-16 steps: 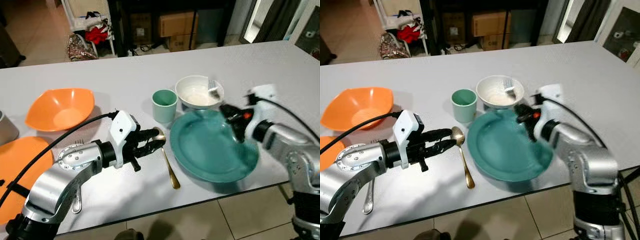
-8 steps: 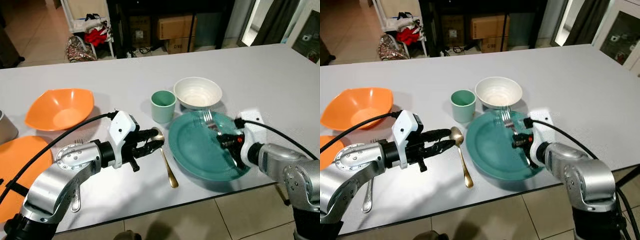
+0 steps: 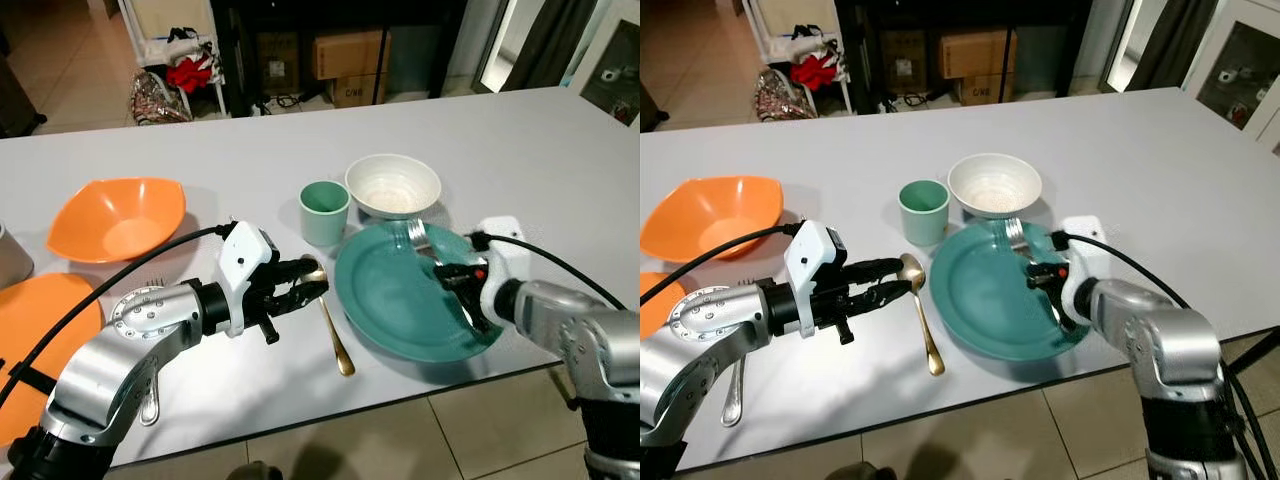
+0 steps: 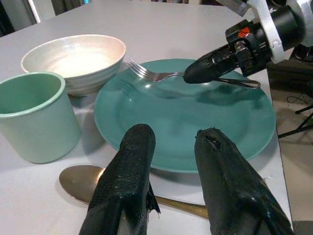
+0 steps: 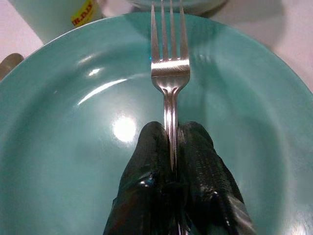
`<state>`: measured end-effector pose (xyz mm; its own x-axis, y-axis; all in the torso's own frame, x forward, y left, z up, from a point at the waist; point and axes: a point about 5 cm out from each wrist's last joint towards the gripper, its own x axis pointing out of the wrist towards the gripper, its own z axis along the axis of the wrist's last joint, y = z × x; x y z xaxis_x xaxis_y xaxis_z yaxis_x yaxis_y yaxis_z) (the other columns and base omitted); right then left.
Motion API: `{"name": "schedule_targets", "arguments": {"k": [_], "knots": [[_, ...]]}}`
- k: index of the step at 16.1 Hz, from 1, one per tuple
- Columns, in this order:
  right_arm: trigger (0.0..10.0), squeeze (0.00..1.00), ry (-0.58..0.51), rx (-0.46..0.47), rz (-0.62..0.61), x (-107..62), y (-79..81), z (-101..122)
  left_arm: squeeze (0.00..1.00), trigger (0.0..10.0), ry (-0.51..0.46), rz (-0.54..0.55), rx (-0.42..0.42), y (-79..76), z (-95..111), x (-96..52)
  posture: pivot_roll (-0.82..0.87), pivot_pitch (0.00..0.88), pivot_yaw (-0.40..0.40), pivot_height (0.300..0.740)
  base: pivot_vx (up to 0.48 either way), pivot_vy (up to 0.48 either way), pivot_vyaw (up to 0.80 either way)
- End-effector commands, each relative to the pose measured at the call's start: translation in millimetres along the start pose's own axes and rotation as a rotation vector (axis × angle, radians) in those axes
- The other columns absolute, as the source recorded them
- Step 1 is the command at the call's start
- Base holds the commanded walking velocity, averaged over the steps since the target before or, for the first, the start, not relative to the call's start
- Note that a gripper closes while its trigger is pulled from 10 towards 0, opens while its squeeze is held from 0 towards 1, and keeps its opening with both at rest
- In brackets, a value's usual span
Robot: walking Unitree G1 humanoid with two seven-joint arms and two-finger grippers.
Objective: Setting the table
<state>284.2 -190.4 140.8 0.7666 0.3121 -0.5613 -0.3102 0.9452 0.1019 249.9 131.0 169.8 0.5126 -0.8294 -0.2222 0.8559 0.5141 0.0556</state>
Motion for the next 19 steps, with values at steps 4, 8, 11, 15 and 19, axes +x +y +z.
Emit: {"name": "schedule_targets", "arguments": {"k": [4,8,11,15,19], "knots": [[10.0,0.00,0.032,-0.028,-0.027,8.8,-7.6,-4,0.00,10.0,0.003,0.007,0.024,2.5,3,0.2,-0.01,0.000,0.006,0.740,0.000,0.000,0.00],[10.0,0.00,0.051,-0.022,-0.020,12.8,-8.5,-10,0.00,10.0,0.003,0.009,0.026,3.2,4,-0.4,0.00,0.000,0.007,0.740,0.000,0.000,0.00],[10.0,0.09,0.046,-0.006,-0.019,16.1,-9.5,-11,0.00,10.0,0.001,0.004,0.026,3.5,4,-0.2,0.00,0.000,0.007,0.740,0.000,0.000,0.00],[10.0,0.85,0.044,-0.022,-0.049,16.8,-14.1,-11,0.00,10.0,0.015,-0.016,0.025,2.4,3,-2.0,0.00,0.000,0.011,0.740,0.000,0.000,0.00],[10.0,1.00,-0.017,-0.097,-0.061,3.0,-11.4,8,0.00,10.0,0.062,0.001,0.044,9.5,-2,-10.3,0.00,0.000,0.013,0.740,0.000,0.000,0.00]]}}
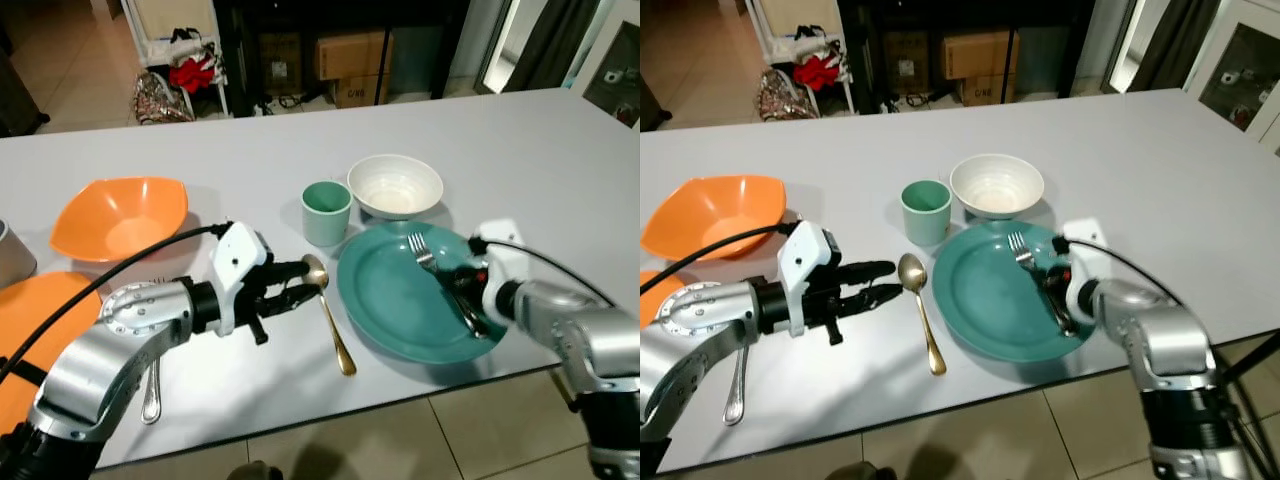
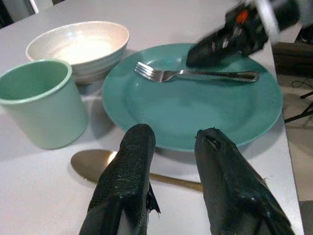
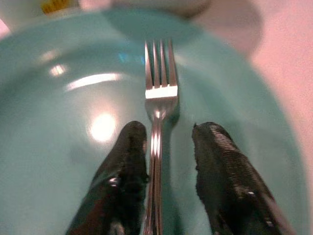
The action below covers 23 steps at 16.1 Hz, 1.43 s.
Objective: Setting the table
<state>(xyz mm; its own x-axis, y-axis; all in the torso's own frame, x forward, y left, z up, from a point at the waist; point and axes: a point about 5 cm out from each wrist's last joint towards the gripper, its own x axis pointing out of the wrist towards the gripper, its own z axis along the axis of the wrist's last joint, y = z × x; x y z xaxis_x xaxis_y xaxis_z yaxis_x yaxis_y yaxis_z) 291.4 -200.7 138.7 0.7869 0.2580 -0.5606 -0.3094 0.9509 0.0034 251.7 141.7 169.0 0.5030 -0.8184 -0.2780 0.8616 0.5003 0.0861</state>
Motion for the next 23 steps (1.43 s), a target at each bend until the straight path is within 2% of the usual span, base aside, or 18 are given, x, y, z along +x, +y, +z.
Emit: {"name": "schedule_targets", "arguments": {"k": [1,3,5,6,8,10,11,13,17,21,23], "knots": [[10.0,1.00,-0.070,-0.026,-0.002,-11.0,2.2,18,0.00,10.0,0.011,0.034,0.022,5.2,-1,-4.9,-0.01,0.000,0.024,0.740,0.000,0.000,0.00],[10.0,1.00,-0.229,-0.058,-0.001,-32.2,11.4,32,0.00,10.0,-0.007,0.089,0.014,4.8,-4,-6.5,-0.01,0.000,0.032,0.740,0.000,0.000,0.00],[10.0,1.00,-0.357,-0.086,-0.009,-47.2,28.9,29,0.00,10.0,-0.032,0.086,-0.014,-2.7,-5,-9.1,-0.02,0.000,0.034,0.740,0.000,0.000,0.00],[10.0,1.00,-0.407,-0.064,-0.004,-53.9,38.9,26,0.00,10.0,-0.046,0.107,-0.026,-2.6,-4,-10.6,-0.01,0.000,0.034,0.740,0.000,0.000,0.00],[10.0,1.00,-0.480,0.006,-0.070,-62.4,53.3,14,0.00,10.0,-0.065,0.137,-0.028,-0.8,0,-12.2,-0.01,0.000,0.043,0.740,0.000,0.000,0.00],[10.0,1.00,-0.506,0.008,-0.115,-64.8,63.6,3,0.00,10.0,-0.078,0.136,-0.029,-3.7,3,-10.5,-0.02,0.000,0.048,0.740,0.000,0.187,0.00],[10.0,0.00,-0.524,0.023,-0.113,-65.0,71.0,-1,0.00,10.0,-0.083,0.145,-0.034,-4.7,3,-7.5,-0.02,0.000,0.044,0.740,0.000,0.446,0.00],[10.0,0.00,-0.506,0.045,-0.110,-58.5,75.7,-5,0.00,10.0,-0.095,0.178,-0.045,-0.8,5,-4.4,-0.01,0.000,0.045,0.740,0.000,0.450,0.00],[10.0,0.00,-0.475,0.079,-0.087,-47.5,77.4,-10,0.00,10.0,-0.083,0.177,-0.032,0.7,4,-4.3,0.00,0.000,0.043,0.740,0.000,0.429,0.00],[10.0,0.00,-0.471,0.056,-0.042,-43.1,76.1,-7,0.00,10.0,-0.084,0.185,-0.032,1.1,4,-1.2,0.00,0.000,0.030,0.740,0.000,0.405,0.00],[10.0,0.00,-0.446,0.031,-0.003,-39.3,73.5,-6,0.00,10.0,-0.062,0.253,0.006,1.6,0,1.9,-0.01,0.000,0.015,0.740,0.000,-0.240,0.00]]}}
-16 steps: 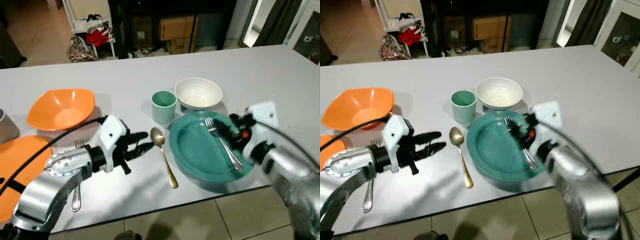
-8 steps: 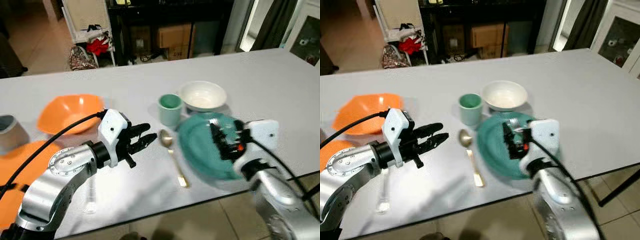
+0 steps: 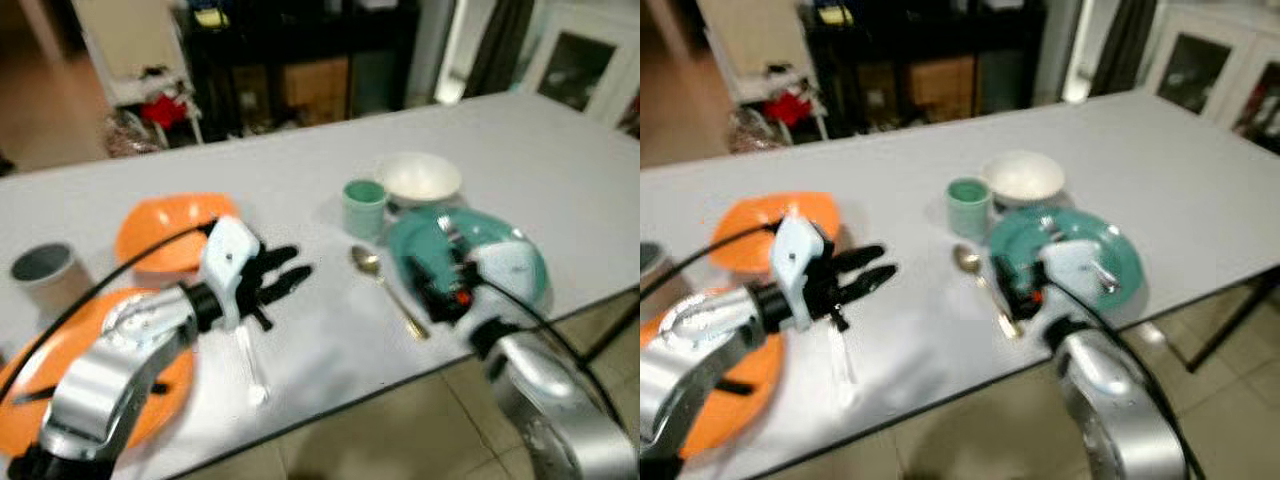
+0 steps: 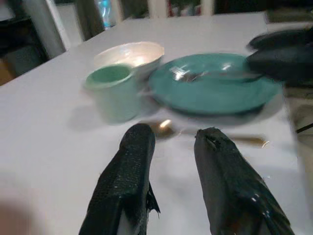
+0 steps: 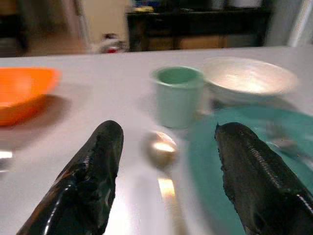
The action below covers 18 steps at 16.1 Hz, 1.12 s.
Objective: Setting the table
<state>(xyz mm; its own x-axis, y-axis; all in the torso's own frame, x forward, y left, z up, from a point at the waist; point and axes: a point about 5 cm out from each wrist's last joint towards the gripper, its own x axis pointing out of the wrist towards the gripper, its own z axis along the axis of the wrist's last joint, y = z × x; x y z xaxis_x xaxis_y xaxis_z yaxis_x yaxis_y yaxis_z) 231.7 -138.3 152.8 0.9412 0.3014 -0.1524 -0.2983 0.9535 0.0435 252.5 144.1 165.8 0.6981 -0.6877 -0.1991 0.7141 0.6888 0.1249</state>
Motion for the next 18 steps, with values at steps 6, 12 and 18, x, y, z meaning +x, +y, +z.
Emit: {"name": "schedule_targets", "arguments": {"k": [6,12,18], "knots": [[10.0,0.00,0.052,-0.039,0.055,18.7,-28.1,7,0.00,10.0,-0.046,0.086,-0.010,0.5,8,16.3,0.00,0.000,-0.025,0.740,0.000,-0.320,0.00],[10.0,1.00,0.123,-0.048,0.325,45.9,-37.8,-1,0.00,10.0,0.005,0.048,0.065,9.9,13,26.5,0.01,0.000,-0.031,0.740,0.000,0.000,0.00],[10.0,1.00,0.229,0.006,0.362,75.5,-45.5,-20,0.00,10.0,0.039,-0.027,0.066,6.2,10,17.1,0.03,0.000,-0.037,0.740,0.000,0.000,0.00]]}}
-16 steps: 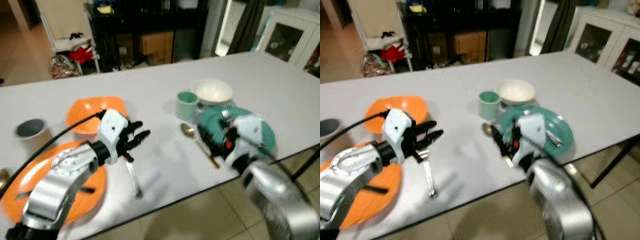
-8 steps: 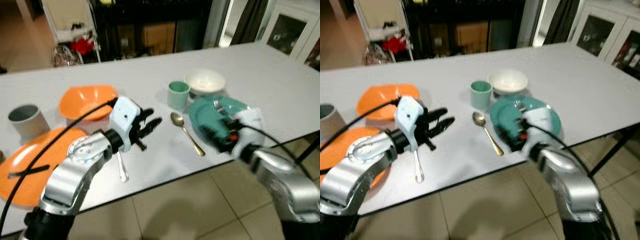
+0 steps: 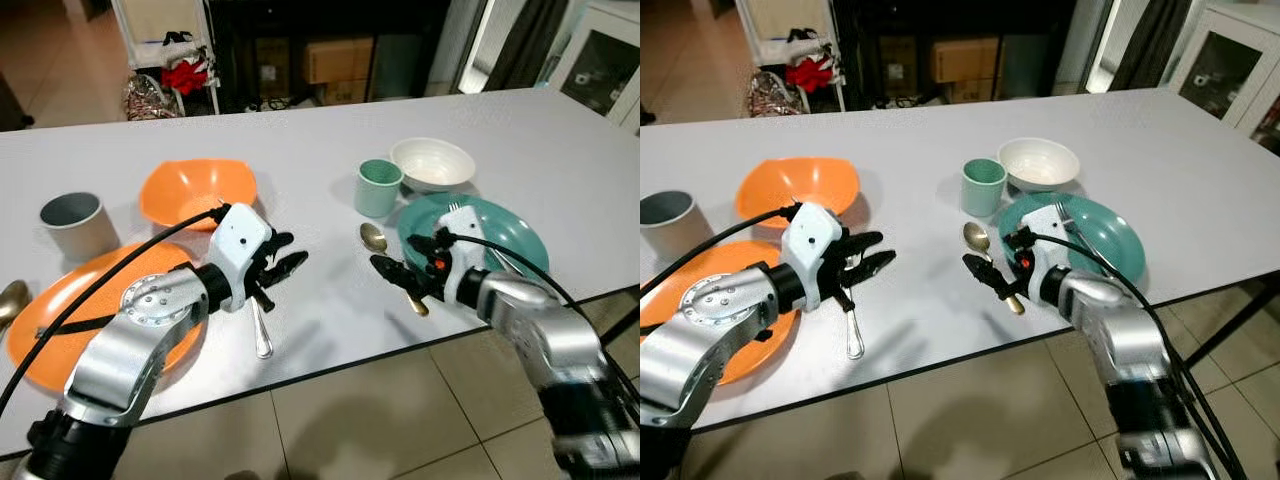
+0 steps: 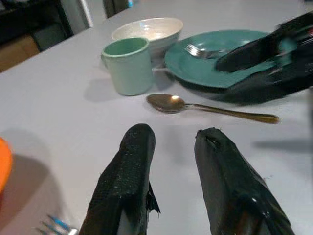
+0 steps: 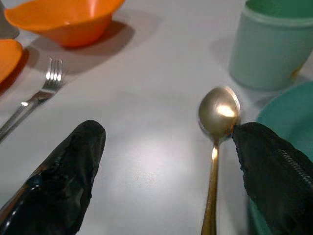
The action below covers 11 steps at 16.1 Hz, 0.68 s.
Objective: Setting the table
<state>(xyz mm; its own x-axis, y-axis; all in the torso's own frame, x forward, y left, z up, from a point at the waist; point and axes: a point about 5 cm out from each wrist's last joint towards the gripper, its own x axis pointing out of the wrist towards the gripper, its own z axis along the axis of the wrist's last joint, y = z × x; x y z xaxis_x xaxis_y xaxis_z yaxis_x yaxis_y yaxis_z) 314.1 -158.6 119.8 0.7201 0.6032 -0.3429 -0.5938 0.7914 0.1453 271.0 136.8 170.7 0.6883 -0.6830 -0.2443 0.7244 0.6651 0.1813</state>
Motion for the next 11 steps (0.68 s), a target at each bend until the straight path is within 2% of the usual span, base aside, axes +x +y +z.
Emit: {"name": "schedule_targets", "arguments": {"k": [1,3,6,11], "knots": [[10.0,1.00,0.018,-0.006,0.003,3.0,-3.3,-3,0.00,10.0,-0.006,-0.034,0.009,-3.7,5,-1.5,0.04,0.000,-0.039,0.740,0.000,0.000,0.00],[10.0,1.00,0.057,0.024,0.065,11.4,-5.2,-14,0.00,10.0,0.015,-0.026,0.026,-0.8,2,-5.3,0.05,0.000,-0.036,0.740,0.000,0.000,0.00],[10.0,1.00,0.080,0.005,0.102,15.6,-6.7,-19,0.00,10.0,0.022,-0.025,0.026,-0.1,3,-8.7,0.05,0.000,-0.041,0.740,0.000,0.000,0.00],[10.0,1.00,0.098,-0.069,0.032,25.1,-14.7,-25,0.00,10.0,0.038,-0.030,0.019,-2.1,0,-11.9,0.06,0.000,-0.046,0.740,0.000,0.000,0.00]]}}
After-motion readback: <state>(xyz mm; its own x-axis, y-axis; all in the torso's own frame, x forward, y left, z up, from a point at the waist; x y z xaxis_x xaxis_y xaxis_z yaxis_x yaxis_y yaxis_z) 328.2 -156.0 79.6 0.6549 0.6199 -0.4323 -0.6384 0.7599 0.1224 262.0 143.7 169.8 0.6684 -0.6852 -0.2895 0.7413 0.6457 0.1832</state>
